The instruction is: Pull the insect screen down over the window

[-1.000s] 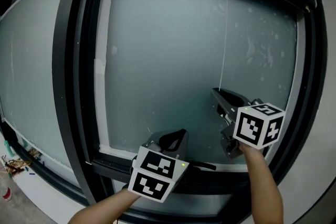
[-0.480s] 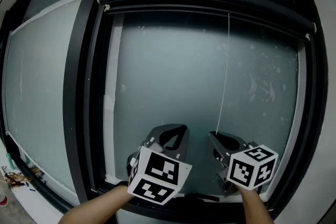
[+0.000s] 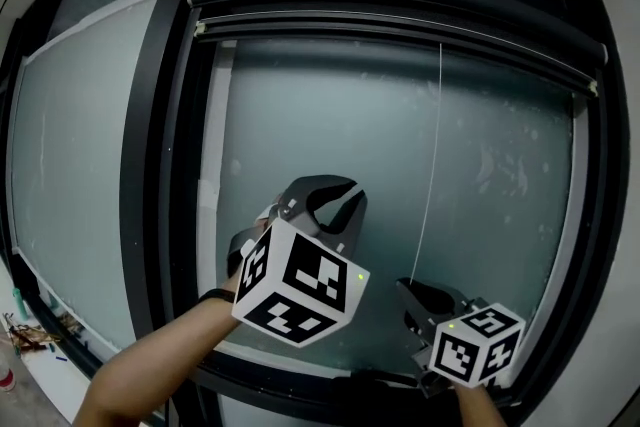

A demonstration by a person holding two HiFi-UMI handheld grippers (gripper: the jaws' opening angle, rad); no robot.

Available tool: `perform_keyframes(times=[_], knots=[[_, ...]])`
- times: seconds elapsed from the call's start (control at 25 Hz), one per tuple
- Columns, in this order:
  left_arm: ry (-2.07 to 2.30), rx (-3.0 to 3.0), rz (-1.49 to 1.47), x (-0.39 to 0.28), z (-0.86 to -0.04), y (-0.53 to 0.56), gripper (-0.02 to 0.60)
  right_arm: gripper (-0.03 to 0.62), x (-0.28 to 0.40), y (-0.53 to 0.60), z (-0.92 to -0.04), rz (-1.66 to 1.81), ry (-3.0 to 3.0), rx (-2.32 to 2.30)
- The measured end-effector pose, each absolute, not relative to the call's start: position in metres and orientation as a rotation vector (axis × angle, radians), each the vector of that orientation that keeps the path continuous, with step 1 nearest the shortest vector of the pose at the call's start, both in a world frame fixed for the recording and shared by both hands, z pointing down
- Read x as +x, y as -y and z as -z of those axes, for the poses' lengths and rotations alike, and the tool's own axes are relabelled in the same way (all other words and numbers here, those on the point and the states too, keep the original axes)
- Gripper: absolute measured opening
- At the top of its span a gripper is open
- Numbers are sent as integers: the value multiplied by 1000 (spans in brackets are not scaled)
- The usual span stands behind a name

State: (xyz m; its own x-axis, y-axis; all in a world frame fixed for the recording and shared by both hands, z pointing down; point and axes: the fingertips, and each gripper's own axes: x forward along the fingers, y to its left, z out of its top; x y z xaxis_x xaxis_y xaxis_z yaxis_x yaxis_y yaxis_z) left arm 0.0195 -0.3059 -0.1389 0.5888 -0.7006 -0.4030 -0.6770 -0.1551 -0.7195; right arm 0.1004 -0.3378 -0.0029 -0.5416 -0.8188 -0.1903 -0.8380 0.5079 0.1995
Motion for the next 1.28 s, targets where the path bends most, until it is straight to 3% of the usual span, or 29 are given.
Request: perform_keyframes(times=[0.2,0.48,0.8,1.12,1.28], knots=[[-1092,-1733,90,22,153,307,117,28,99,350,-59,-323,-2700,-1496],[-1108,-1491,231,21,176,324,196,29,99,347,-71,-327,-2652,-1470],[-1093,-1301,345,25,218,334,227,29,92,352,-106,-281,-2677,-1499],[-1088,-1221,558,24,206,369,305,29,96,343,-126,-228,-2674,-1486],[-1106,-1229,581,28,210,372,301,29,93,337,-127,-225,-2681,-1458]])
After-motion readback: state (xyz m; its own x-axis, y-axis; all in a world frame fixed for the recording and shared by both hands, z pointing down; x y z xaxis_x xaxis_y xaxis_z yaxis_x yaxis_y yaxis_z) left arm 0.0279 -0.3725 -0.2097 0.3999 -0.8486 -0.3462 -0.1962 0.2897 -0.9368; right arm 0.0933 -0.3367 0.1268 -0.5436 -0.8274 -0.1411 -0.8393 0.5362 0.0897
